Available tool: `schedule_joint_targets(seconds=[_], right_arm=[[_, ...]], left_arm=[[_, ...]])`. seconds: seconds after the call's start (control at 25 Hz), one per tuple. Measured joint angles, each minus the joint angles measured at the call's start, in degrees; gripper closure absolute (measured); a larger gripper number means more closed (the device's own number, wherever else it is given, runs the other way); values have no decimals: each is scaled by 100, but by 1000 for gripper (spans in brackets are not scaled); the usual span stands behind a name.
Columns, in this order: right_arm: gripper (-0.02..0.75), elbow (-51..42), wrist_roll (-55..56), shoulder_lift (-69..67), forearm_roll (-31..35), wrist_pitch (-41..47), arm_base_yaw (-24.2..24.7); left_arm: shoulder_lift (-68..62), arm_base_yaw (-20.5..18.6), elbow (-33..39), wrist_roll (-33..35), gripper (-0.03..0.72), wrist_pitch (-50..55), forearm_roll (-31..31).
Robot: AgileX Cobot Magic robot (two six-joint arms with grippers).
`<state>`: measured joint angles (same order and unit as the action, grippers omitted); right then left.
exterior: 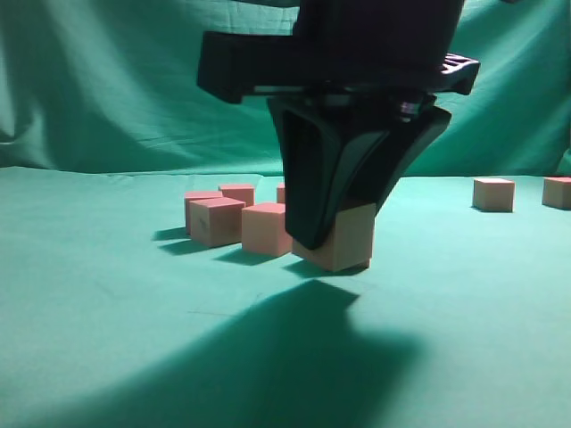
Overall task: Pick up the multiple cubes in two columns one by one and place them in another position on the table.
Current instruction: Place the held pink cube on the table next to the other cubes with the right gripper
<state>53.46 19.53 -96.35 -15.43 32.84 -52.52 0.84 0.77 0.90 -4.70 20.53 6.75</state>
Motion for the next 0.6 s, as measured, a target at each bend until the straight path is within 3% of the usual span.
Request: schedule_joint_targets(seconds=[0.6], right_arm=[[473,0,56,-260,-64,15,0]], left_arm=[[0,0,0,0,688,0,0]])
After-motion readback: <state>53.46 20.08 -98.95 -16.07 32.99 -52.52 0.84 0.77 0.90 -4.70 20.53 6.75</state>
